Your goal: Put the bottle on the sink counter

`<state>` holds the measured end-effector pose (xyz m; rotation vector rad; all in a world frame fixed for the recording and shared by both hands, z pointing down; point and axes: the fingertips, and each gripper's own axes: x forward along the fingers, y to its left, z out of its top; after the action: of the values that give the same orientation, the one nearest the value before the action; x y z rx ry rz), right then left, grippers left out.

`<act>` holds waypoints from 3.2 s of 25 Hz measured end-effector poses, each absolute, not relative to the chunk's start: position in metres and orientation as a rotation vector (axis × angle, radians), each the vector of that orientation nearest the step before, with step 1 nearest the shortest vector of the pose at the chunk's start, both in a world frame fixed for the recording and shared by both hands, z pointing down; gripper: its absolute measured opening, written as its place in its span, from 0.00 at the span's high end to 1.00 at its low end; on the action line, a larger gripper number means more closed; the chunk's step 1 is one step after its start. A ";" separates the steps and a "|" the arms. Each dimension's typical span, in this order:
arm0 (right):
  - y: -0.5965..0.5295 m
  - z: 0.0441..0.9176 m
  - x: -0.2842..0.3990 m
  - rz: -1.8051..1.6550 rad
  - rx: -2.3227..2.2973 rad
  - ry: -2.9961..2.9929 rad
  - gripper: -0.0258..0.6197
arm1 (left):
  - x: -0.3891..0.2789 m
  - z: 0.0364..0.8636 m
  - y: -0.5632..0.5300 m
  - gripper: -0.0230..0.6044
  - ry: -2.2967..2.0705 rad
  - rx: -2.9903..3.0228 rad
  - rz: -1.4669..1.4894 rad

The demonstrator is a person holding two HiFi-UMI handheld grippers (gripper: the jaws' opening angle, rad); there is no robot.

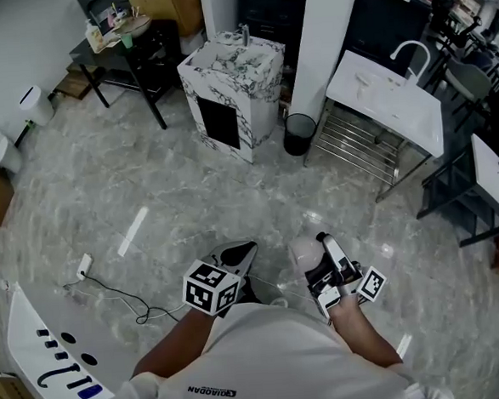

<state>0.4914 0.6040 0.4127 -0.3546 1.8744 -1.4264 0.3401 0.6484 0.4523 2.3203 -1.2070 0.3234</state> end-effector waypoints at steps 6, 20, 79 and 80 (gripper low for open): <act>0.581 0.410 0.470 -1.434 -0.345 1.888 0.72 | 0.317 0.450 0.629 0.94 -1.216 2.287 0.292; 0.506 0.395 0.421 -1.440 -0.337 1.927 0.72 | 0.270 0.433 0.547 0.94 -1.238 2.303 0.247; 0.312 0.410 0.139 -1.563 -0.212 1.961 0.72 | -0.001 0.452 0.378 0.94 -1.424 2.195 0.153; 0.307 0.411 0.137 -1.564 -0.211 1.962 0.72 | -0.003 0.452 0.374 0.94 -1.422 2.196 0.155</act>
<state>0.1366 0.3072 0.4109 -0.2112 1.9615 -1.5636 -0.0026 0.3738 0.4516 2.1963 -1.4220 0.1554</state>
